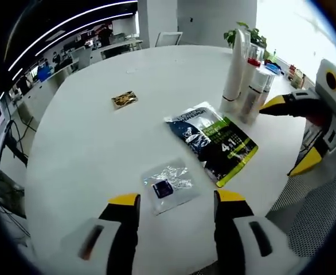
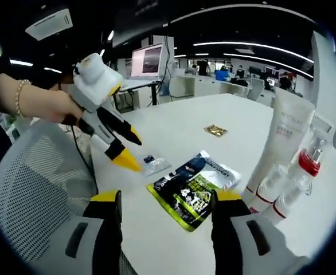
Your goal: Arrange the skincare products in the storage area until every visible bottle or jar stands upright without overlapping.
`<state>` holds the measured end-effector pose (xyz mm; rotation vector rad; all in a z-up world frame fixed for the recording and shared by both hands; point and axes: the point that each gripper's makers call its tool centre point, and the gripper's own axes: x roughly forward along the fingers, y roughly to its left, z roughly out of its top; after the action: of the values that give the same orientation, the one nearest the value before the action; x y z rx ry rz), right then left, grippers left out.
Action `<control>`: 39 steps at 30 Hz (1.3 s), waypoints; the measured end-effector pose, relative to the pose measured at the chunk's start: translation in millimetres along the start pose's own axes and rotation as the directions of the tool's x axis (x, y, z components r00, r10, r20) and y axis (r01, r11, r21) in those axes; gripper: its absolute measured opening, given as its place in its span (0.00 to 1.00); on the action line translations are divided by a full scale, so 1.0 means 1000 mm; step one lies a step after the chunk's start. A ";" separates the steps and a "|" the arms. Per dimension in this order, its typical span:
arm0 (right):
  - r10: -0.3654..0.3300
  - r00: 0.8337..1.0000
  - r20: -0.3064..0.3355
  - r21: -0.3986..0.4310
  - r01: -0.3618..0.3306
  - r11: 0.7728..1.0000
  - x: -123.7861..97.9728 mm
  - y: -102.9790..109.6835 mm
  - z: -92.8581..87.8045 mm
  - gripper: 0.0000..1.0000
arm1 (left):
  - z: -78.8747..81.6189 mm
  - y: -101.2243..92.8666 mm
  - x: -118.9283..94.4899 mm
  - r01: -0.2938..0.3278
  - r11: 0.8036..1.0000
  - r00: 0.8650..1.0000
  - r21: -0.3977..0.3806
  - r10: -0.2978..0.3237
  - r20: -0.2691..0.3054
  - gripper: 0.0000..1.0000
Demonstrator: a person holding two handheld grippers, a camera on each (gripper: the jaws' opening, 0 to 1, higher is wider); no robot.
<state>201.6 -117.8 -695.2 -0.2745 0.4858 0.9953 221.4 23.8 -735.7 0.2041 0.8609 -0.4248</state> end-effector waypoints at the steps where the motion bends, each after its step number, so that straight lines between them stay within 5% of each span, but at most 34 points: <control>1: -0.009 1.000 -0.005 0.012 0.010 1.000 -0.003 -0.002 -0.002 0.66 | 0.000 0.000 -0.003 -0.003 1.000 1.000 -0.006 0.003 0.006 0.59; 11: -0.156 0.986 0.054 0.100 0.150 0.984 -0.041 -0.035 0.007 0.75 | -0.003 0.009 -0.021 -0.024 0.997 0.998 -0.071 0.028 0.050 0.76; 19: -0.222 0.974 0.051 0.146 0.212 0.966 -0.064 -0.052 0.003 0.84 | -0.001 0.010 -0.035 -0.016 0.995 0.996 -0.101 0.025 0.080 0.80; 24: -0.274 0.961 0.048 0.195 0.260 0.946 -0.073 -0.060 -0.001 1.00 | -0.002 0.013 -0.040 -0.006 0.994 0.995 -0.109 0.017 0.097 0.82; 39: -0.315 0.949 0.025 0.222 0.301 0.927 -0.079 -0.068 -0.011 1.00 | -0.009 0.012 -0.051 -0.007 0.991 0.995 -0.136 0.020 0.093 0.89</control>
<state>221.2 -216.7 -664.3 -0.1197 0.4742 0.6352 191.4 51.8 -701.8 0.0642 0.7921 -0.3592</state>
